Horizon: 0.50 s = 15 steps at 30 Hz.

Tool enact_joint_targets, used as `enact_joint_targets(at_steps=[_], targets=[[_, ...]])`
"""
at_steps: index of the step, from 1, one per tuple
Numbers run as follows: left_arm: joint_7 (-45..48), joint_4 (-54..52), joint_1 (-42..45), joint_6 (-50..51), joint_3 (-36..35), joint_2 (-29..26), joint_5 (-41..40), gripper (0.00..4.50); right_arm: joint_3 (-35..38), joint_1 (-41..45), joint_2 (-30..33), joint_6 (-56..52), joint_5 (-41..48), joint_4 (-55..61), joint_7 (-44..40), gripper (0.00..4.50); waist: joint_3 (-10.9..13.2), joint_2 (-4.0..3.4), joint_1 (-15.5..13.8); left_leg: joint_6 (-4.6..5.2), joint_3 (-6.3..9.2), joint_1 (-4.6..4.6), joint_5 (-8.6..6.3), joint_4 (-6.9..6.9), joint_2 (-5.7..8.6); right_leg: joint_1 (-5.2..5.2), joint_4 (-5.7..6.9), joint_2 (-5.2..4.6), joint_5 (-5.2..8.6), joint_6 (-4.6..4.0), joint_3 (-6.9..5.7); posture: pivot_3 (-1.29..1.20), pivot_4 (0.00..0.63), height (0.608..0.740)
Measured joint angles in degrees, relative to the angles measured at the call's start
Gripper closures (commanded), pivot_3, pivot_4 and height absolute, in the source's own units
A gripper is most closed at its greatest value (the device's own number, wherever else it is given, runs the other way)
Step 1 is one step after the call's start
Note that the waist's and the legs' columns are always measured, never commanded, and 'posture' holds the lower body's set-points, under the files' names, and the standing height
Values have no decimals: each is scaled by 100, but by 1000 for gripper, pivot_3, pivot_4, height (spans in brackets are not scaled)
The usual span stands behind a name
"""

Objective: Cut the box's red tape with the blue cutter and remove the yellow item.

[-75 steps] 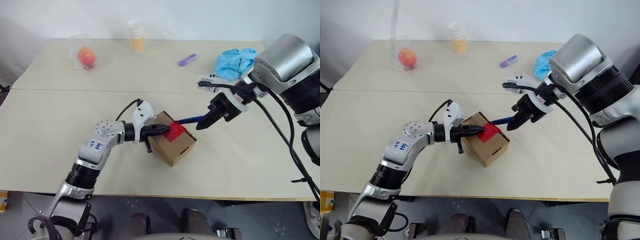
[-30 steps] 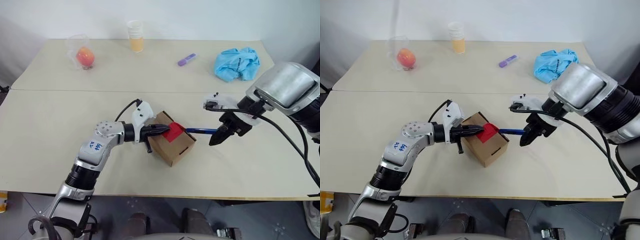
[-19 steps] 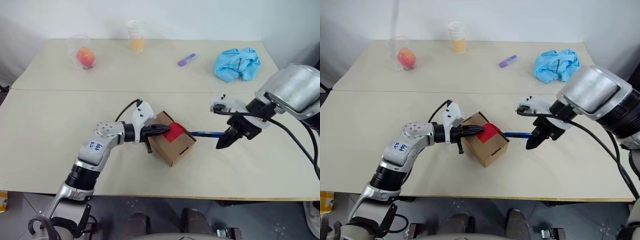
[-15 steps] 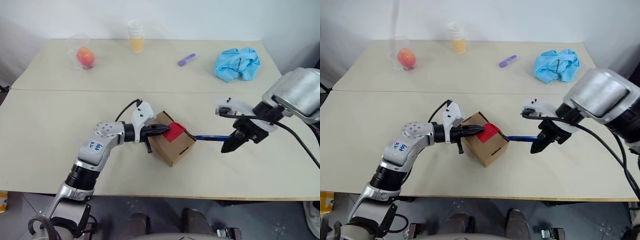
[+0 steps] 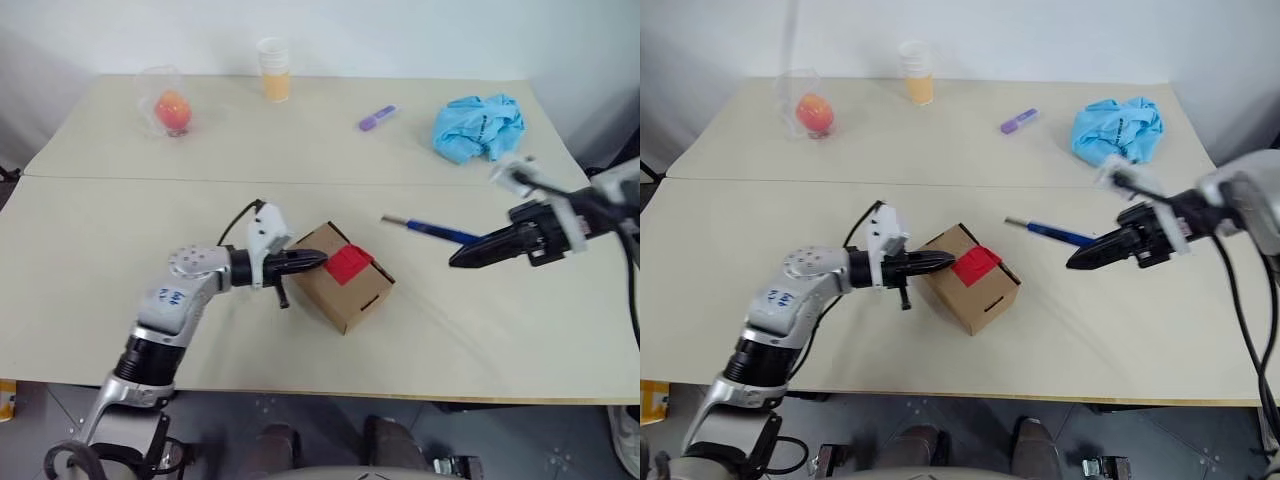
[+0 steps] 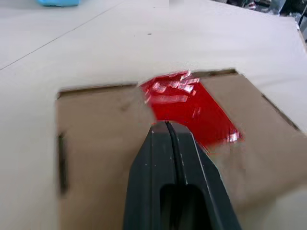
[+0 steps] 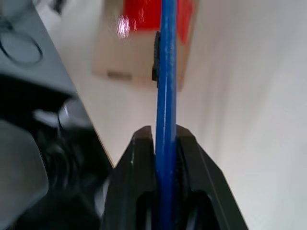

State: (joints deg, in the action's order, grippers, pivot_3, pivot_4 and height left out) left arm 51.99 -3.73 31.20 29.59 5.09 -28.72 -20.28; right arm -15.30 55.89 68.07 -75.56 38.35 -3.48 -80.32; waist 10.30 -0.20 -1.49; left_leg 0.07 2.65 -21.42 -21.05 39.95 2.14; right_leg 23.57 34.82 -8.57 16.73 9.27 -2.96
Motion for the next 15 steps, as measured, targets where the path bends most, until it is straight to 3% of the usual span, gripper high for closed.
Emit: enact_joint_targets(at_steps=[4,6,10,15], targets=[[351,-102,2,35,-423,-339,-427,4500,1735,-1483,-598,1025,-59,-349,957,4386,1,8,3,2,-2,-3,-1,3,1,-6,-4,0,-4,-3,-7,0,150,740],[501,-229,-117,87,-711,-691,-584,4500,2097,-2120,-986,1863,-399,-578,1449,4386,2,7,17,2,-5,-3,-1,0,1,1,-2,-1,-4,-3,-3,0,150,740],[712,-501,-1013,132,-993,-1394,-634,4500,2297,-2786,-1524,3431,-1119,-1267,2188,4386,9,-16,141,2,-13,7,0,-10,1,1,-1,-1,-4,-3,5,0,150,740],[617,-897,-1949,152,-1316,-1472,-670,4500,2312,-2945,-1746,4663,-1686,-1903,2568,4386,11,-19,167,1,-11,12,0,-1,-5,-7,2,0,-4,-3,6,0,150,740]])
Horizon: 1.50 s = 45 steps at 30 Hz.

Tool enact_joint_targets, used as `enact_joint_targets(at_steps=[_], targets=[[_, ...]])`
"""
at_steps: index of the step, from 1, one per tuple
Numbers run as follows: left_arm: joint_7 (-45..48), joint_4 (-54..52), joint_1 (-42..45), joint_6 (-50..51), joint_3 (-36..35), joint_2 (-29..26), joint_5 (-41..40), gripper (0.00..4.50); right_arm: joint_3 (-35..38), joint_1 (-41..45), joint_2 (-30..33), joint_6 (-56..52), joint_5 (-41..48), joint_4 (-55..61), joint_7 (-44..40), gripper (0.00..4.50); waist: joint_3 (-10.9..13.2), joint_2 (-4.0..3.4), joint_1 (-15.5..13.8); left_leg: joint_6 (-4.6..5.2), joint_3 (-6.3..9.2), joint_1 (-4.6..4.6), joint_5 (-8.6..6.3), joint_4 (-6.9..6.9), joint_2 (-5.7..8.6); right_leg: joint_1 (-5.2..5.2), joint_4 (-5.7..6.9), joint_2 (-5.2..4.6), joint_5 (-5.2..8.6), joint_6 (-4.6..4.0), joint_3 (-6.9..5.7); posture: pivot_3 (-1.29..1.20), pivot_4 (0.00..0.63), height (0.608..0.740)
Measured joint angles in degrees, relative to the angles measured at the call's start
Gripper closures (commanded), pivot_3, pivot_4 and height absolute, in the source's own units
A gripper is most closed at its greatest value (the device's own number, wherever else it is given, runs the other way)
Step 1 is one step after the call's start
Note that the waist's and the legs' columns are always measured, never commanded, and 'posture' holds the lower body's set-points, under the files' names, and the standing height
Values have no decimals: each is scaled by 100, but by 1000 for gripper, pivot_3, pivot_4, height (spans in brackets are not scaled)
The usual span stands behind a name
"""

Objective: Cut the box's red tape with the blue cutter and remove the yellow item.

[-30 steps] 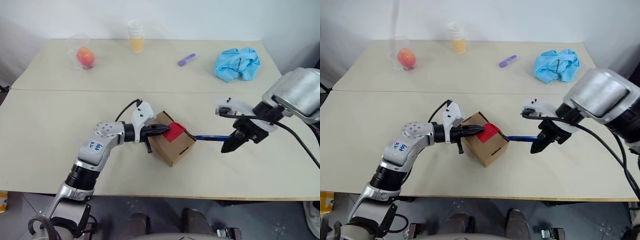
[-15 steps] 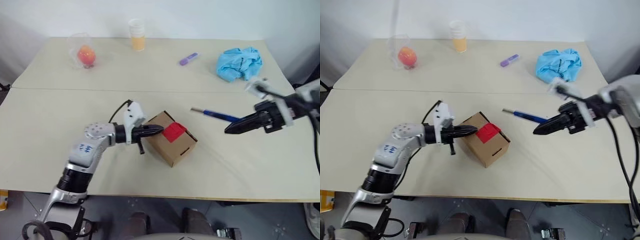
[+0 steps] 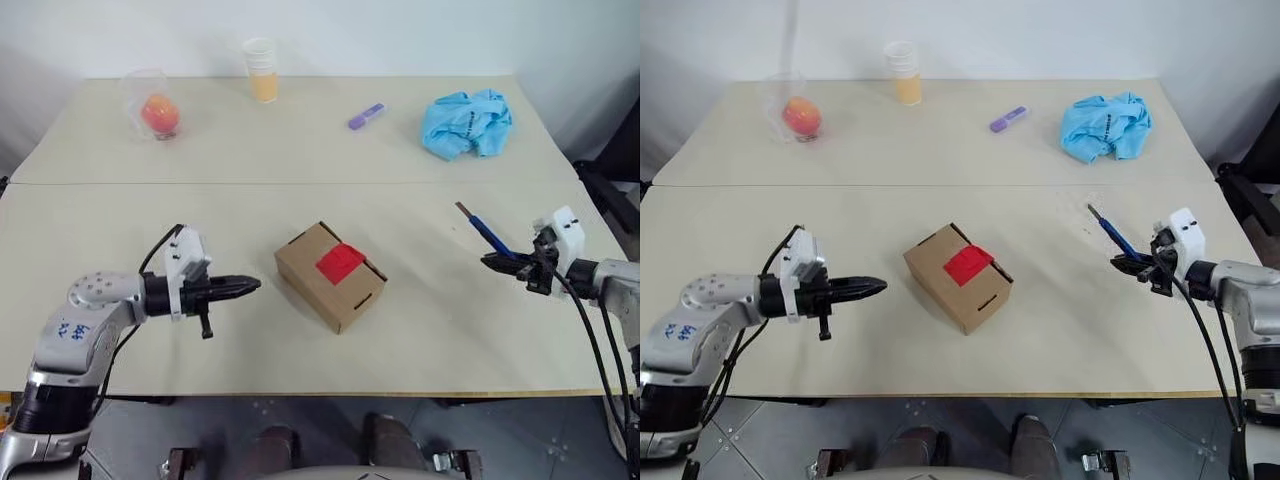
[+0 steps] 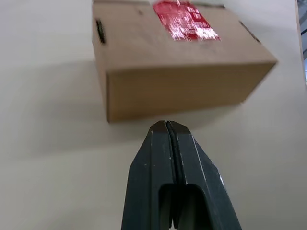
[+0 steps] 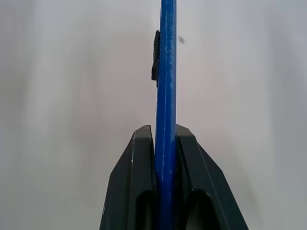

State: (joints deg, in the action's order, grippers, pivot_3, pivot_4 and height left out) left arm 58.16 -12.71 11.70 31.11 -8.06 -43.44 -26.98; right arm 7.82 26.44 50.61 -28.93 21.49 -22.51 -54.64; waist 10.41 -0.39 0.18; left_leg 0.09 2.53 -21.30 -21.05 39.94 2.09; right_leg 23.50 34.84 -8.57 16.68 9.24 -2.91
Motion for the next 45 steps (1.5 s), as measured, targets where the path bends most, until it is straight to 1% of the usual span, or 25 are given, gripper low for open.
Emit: enact_joint_targets(at_steps=[1,3,5,7,8,11,14,16,17,19,21,22,23,26,29,33,37,41,45], targets=[[-61,-67,-104,0,-33,4,0,4500,16,-46,-7,113,-54,-87,46,4386,0,0,0,0,0,1,0,1,-1,-1,2,0,0,0,1,0,150,740],[-251,-176,-229,2,-90,67,7,4500,130,-168,-54,353,-72,-157,20,3665,0,0,-30,-1,5,1,1,5,0,-4,4,-1,0,0,1,0,150,740],[-528,-284,-299,1,-103,185,36,4500,154,-402,-52,692,-99,-80,-155,3102,0,-1,-53,0,8,4,1,7,2,-12,4,-1,0,0,0,0,150,740],[-691,-309,-354,17,-66,283,50,4500,162,-537,-55,951,-135,-40,-182,2343,0,-1,-42,0,6,6,1,7,3,-11,4,-2,-1,2,4,0,150,740],[-773,-333,-377,38,-2,311,59,4500,220,-561,-67,1082,-128,-15,-178,2100,0,-1,-25,0,5,6,1,6,3,-11,5,-2,-1,2,5,0,150,740],[-892,-506,-340,147,166,439,49,4500,396,-697,-18,1095,27,480,-377,2100,0,-2,-18,-1,5,8,1,4,-1,-10,6,1,-1,1,5,0,150,740],[-993,-545,-195,277,443,513,44,4500,385,-719,8,816,320,1398,-673,2100,0,-2,-7,-2,3,10,1,6,-4,-10,7,2,-1,2,6,0,150,740],[-1080,-531,-81,345,519,559,62,4500,273,-692,-21,693,301,1786,-668,2485,0,-2,-15,-2,5,11,1,7,-3,-11,10,2,-1,1,6,0,150,740],[-1212,-479,45,409,593,651,114,4500,96,-608,-192,692,195,1991,-525,2661,-1,0,-14,-3,5,16,1,8,-2,-13,11,2,-1,1,6,0,150,740],[-1384,-453,221,516,788,811,187,4500,-298,-499,-626,708,24,2266,-266,3320,-1,1,-13,-5,5,14,3,9,-1,-12,14,2,-2,1,7,0,150,740],[-1513,-430,346,631,970,915,261,4500,-713,-479,-997,726,-243,2313,52,4125,-1,1,-17,-5,5,8,3,8,2,-1,18,1,-2,1,11,0,150,740],[-1550,-419,354,660,992,915,283,4500,-813,-479,-1064,744,-340,2312,128,4391,-1,1,-27,-5,8,7,3,6,4,-1,18,1,-1,0,11,0,150,740],[-1620,-364,392,715,1035,920,336,4500,-930,-467,-1137,799,-508,2295,264,4453,-1,0,-41,-5,10,7,3,6,7,-2,17,0,-1,0,11,0,150,740],[-1804,-155,574,914,1203,999,489,4500,-1255,-426,-1513,1042,-900,2246,545,4453,-1,1,-33,-4,11,7,4,6,8,-4,15,1,-2,0,10,0,150,740],[-1841,-149,626,978,1314,1034,511,4500,-1543,-459,-1775,832,-848,2518,482,4453,-1,1,-11,-4,11,7,4,4,6,0,17,2,-1,0,10,0,150,740],[-1823,-119,652,1006,1330,966,529,4500,-1890,-470,-1693,61,-536,3462,141,4453,-1,1,-14,-5,14,7,4,5,4,-2,16,3,-1,0,10,0,150,740],[-1751,-113,628,1022,1245,789,522,4500,-2168,-552,-1689,-570,-352,4058,48,4453,-1,1,-14,-4,15,8,3,6,5,-2,18,3,-1,-1,11,0,150,740],[-1653,-257,468,1136,1187,617,463,4500,-2372,-669,-1696,-921,-319,4349,169,4453,-1,1,-18,-4,17,7,3,5,7,-2,17,2,-1,-1,11,0,150,740],[-1548,-415,318,1272,1120,430,402,4500,-2431,-740,-1675,-975,-565,4350,436,4453,-1,1,-20,-4,16,8,3,5,7,-2,18,2,-1,-1,11,0,150,740]])
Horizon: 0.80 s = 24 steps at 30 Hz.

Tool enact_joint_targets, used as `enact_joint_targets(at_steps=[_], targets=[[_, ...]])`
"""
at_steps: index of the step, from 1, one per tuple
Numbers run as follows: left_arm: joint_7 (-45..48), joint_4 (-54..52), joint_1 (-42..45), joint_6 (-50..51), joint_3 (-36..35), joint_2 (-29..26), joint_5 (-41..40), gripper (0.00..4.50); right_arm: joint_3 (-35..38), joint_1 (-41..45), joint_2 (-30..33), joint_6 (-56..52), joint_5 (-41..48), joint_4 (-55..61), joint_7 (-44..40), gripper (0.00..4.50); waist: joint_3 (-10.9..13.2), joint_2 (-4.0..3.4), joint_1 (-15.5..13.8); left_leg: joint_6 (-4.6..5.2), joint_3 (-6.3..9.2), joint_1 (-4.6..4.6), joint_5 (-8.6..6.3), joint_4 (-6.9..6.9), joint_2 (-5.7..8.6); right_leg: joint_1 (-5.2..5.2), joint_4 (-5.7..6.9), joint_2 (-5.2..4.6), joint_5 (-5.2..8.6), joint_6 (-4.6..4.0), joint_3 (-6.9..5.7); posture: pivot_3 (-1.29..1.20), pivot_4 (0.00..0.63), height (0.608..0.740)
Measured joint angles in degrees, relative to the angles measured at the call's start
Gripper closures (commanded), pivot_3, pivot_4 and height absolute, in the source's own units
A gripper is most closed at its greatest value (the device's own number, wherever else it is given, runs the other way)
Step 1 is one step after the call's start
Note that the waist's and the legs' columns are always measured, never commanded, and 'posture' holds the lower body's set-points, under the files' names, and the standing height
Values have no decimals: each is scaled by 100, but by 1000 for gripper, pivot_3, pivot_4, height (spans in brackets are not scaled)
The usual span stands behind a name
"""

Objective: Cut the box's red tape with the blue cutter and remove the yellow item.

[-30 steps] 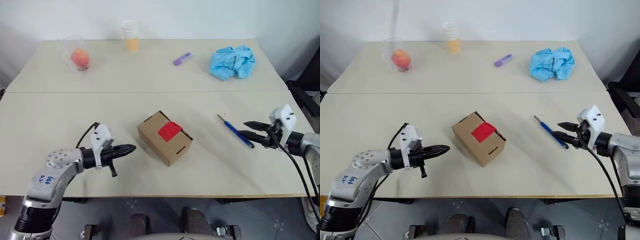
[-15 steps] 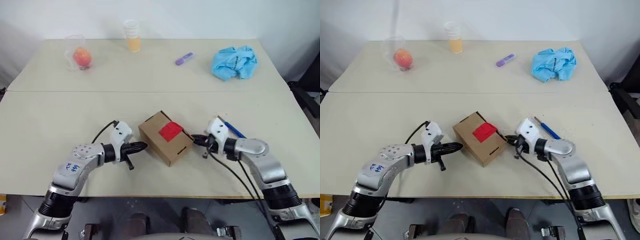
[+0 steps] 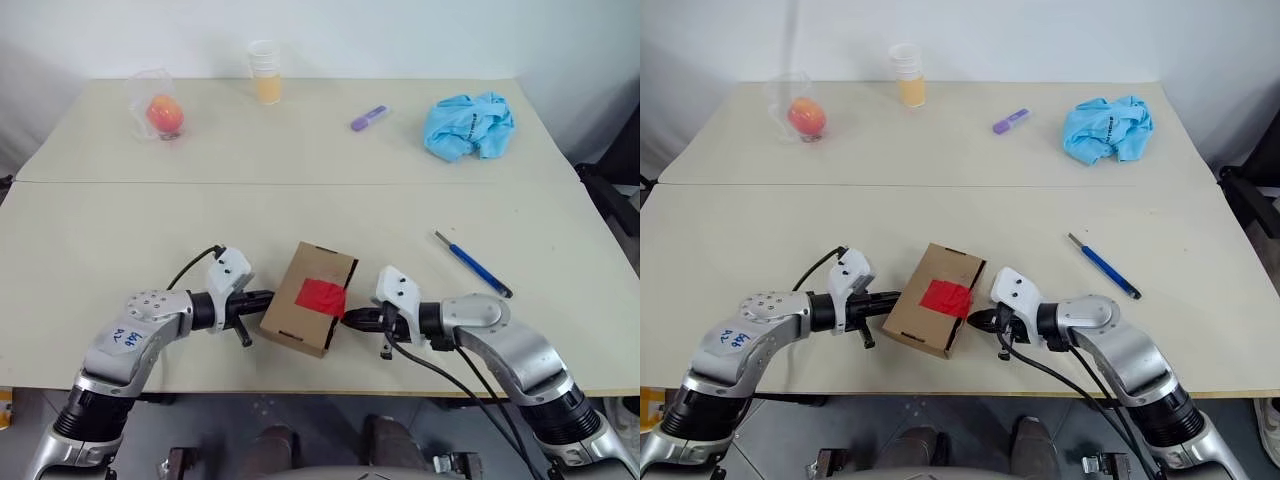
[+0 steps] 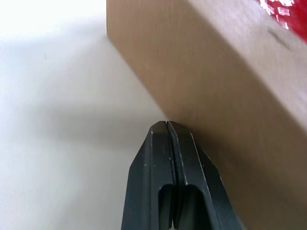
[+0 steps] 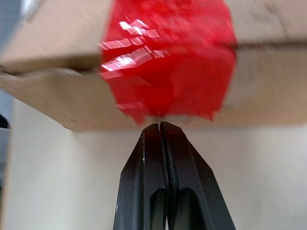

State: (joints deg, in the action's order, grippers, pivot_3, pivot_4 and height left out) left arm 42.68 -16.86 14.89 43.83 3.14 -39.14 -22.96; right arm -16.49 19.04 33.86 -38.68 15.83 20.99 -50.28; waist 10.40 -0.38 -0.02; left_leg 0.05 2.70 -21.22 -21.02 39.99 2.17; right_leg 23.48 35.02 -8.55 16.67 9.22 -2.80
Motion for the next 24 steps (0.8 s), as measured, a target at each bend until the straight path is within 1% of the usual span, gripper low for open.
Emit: enact_joint_targets(at_steps=[7,16,19,24], targets=[[97,-278,-111,153,0,-25,-134,4500,137,-67,32,-29,-63,-4,225,4453,0,0,4,0,-1,0,0,0,0,0,0,0,0,0,1,0,150,740],[52,-296,-113,208,62,19,-139,4500,153,101,-26,-105,-56,-26,290,4453,0,0,4,0,-1,0,0,-1,0,0,0,0,0,0,1,0,150,740],[53,-303,-143,222,57,19,-143,4500,158,230,-33,78,-69,-243,298,4453,0,0,8,0,-2,1,0,-1,0,0,1,1,0,0,1,0,150,740],[116,-303,-153,187,54,25,-169,4500,374,433,-131,490,-68,-785,298,4453,0,0,9,0,-3,1,0,-1,0,0,0,0,0,0,1,0,150,740]])
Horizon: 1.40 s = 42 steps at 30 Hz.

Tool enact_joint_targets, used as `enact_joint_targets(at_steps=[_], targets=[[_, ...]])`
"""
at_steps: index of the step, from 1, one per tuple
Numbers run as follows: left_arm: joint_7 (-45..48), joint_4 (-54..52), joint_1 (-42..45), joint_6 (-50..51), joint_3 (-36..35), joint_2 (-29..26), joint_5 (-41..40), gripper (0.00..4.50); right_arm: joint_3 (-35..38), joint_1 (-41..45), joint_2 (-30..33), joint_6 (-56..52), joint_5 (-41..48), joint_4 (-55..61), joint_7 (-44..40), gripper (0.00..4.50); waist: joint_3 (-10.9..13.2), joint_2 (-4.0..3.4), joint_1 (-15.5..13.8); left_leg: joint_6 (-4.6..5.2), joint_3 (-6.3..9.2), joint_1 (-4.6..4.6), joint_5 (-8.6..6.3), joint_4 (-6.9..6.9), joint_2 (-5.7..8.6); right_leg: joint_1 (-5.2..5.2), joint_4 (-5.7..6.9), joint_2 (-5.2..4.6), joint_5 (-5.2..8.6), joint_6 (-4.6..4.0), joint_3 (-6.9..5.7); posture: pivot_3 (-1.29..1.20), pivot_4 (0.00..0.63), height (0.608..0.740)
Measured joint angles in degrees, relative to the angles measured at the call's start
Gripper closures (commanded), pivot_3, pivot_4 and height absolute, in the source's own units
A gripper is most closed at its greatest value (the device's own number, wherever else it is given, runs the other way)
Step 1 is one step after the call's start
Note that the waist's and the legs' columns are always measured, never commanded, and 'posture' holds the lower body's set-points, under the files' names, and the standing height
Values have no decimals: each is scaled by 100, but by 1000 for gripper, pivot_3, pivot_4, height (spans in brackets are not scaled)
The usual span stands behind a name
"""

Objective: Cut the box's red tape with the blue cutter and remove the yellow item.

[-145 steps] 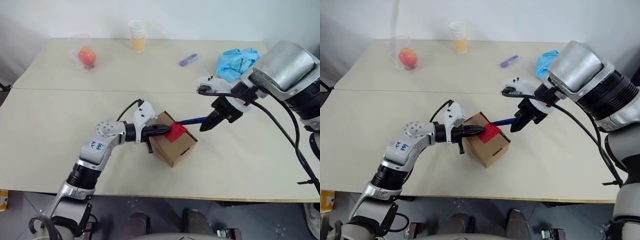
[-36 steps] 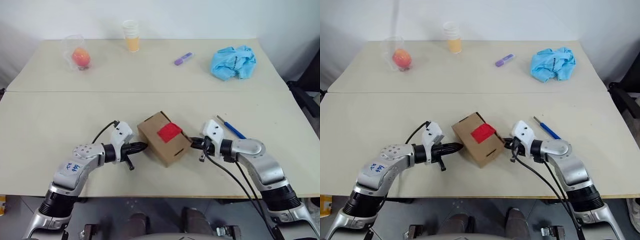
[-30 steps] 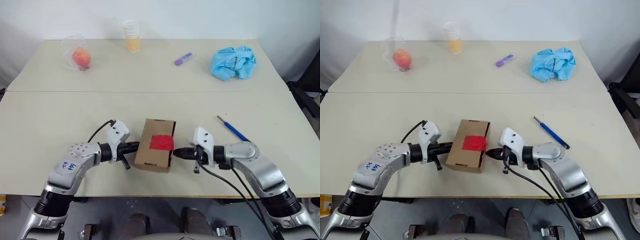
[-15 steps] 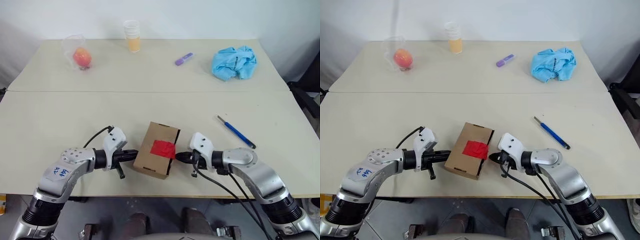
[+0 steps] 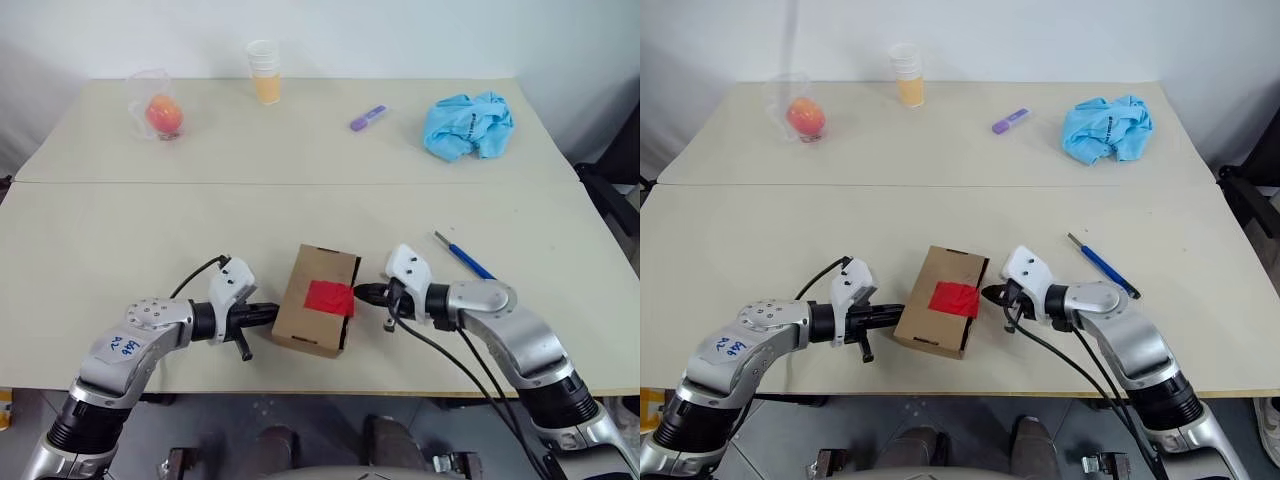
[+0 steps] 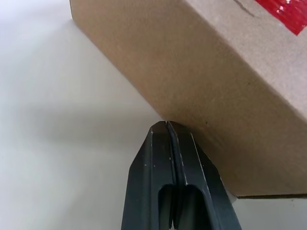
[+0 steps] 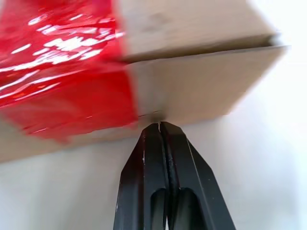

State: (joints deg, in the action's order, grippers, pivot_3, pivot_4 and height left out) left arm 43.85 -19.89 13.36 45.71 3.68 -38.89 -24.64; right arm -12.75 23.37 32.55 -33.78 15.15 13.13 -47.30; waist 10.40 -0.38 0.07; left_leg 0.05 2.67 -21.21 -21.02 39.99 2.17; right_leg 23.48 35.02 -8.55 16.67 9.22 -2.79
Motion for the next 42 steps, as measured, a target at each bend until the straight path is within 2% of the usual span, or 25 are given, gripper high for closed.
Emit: enact_joint_targets(at_steps=[10,14,17,20,24,27,34,42], targets=[[208,76,234,-206,154,21,38,4500,-27,484,-331,538,-312,-980,51,4453,0,0,11,0,-1,0,0,0,-1,2,3,1,0,0,-1,0,150,740],[339,397,403,-374,186,-337,260,4500,215,394,140,309,-256,-832,-52,4453,0,0,-14,0,2,-6,0,1,2,2,-2,0,0,0,-2,0,150,740],[769,607,713,-337,98,-618,114,4500,963,215,737,-819,347,-261,-156,3869,1,0,-35,2,5,-10,1,1,1,2,-3,0,0,-1,-5,0,150,740],[1185,694,1368,-140,-65,-615,-336,4500,1665,283,1001,-2282,1267,607,-157,2875,-1,3,-35,2,8,-9,1,2,-5,0,-1,2,0,-1,-9,0,150,740],[1277,706,1996,121,-218,-103,-809,4500,2192,509,700,-3973,2122,1156,273,1506,-1,3,3,2,2,-2,1,3,-2,-2,4,1,0,-1,-2,0,150,740],[1176,662,2215,189,57,300,-891,4500,2272,798,229,-4920,2495,1337,684,461,-1,3,1,2,3,-2,1,1,-2,1,8,1,0,-1,0,0,150,740],[809,944,2157,-144,783,472,-110,4500,1670,834,-271,-5103,2418,1394,1411,461,-1,3,1,3,1,-7,2,1,5,9,10,0,0,-1,3,0,150,740],[781,878,1965,-392,777,447,20,4500,1536,889,-273,-4802,2300,1202,1630,461,-1,3,2,3,1,-1,2,2,4,4,10,0,0,-1,3,0,150,740]])
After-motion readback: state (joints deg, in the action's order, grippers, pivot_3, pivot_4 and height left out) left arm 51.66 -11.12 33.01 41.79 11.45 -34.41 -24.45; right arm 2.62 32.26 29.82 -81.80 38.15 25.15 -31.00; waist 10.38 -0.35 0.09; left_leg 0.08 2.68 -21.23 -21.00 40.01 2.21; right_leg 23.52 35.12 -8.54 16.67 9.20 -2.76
